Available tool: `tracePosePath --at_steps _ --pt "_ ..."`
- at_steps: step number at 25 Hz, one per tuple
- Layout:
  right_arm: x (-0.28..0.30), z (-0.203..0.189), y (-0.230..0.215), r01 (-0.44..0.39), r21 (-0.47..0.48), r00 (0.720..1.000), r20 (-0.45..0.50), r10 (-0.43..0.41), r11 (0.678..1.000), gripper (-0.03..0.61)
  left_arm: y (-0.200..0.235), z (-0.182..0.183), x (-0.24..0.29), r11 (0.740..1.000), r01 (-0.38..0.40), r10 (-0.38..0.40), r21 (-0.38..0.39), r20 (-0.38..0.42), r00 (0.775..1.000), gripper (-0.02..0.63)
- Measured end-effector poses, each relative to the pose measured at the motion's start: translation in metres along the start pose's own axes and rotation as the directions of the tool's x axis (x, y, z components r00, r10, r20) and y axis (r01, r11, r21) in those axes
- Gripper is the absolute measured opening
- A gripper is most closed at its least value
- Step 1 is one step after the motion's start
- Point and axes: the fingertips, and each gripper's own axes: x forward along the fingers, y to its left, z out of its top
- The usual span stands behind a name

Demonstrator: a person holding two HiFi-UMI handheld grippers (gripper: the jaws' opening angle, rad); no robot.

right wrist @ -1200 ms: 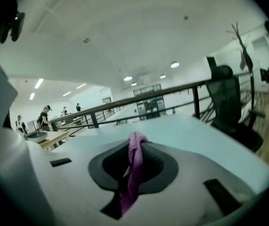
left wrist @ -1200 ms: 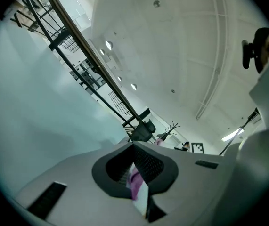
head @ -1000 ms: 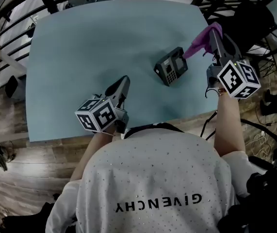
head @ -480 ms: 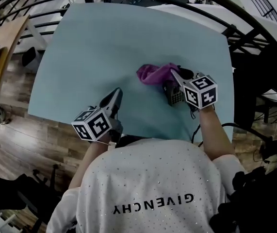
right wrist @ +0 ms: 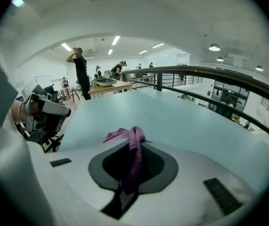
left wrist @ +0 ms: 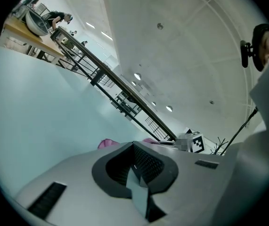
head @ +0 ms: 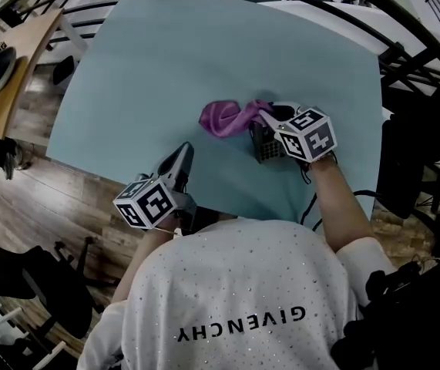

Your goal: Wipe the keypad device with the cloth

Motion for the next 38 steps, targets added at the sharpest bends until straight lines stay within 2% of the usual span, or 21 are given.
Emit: tracePosePath --at_steps 5,14,21,24,28,30,32,35,38 --pt "-0.008 -0.008 -0.026 0.041 0.013 0.999 0.021 -0.042 0.999 0.032 -0.01 -0.007 0.0 1.0 -0.029 0.028 0.01 0.01 1.0 0.001" --pt "-0.036 -0.031 -0.079 0.117 0.137 0.99 0.063 -0.127 0.984 0.032 -0.035 -0.016 0.007 1.0 -0.024 0.024 0.018 0.034 0.999 0.0" --pt "-0.051 -0.044 -0.108 0.172 0.199 0.98 0.064 -0.188 0.965 0.032 -0.041 -0.014 0.005 0.998 -0.039 0.037 0.041 0.04 0.999 0.0" --pt "-0.058 -0.054 -0.123 0.218 0.226 0.97 0.058 -0.237 0.949 0.032 -0.042 -0.011 0.002 0.998 -0.046 0.043 0.05 0.056 0.997 0.001" --pt "-0.073 -0.079 -0.147 0.284 0.306 0.951 0.029 -0.306 0.909 0.032 -0.047 -0.013 0.001 0.998 -0.05 0.047 0.046 0.069 0.997 0.0" --pt "-0.089 -0.081 -0.154 0.283 0.363 0.94 0.078 -0.332 0.888 0.032 -0.054 -0.015 0.004 0.998 -0.036 0.033 0.05 0.072 0.997 0.002" --pt "-0.115 -0.072 -0.155 0.222 0.453 0.921 0.193 -0.338 0.863 0.031 -0.064 -0.019 0.007 0.998 -0.019 0.015 0.058 0.07 0.997 0.001" --pt "-0.164 -0.049 -0.152 0.091 0.56 0.865 0.365 -0.344 0.823 0.031 -0.081 -0.031 0.012 0.998 -0.003 0.0 0.063 0.055 0.998 0.0" --pt "-0.214 -0.02 -0.143 0.009 0.561 0.798 0.495 -0.344 0.828 0.031 -0.105 -0.043 0.027 0.997 0.031 -0.034 0.075 0.038 0.999 0.002"
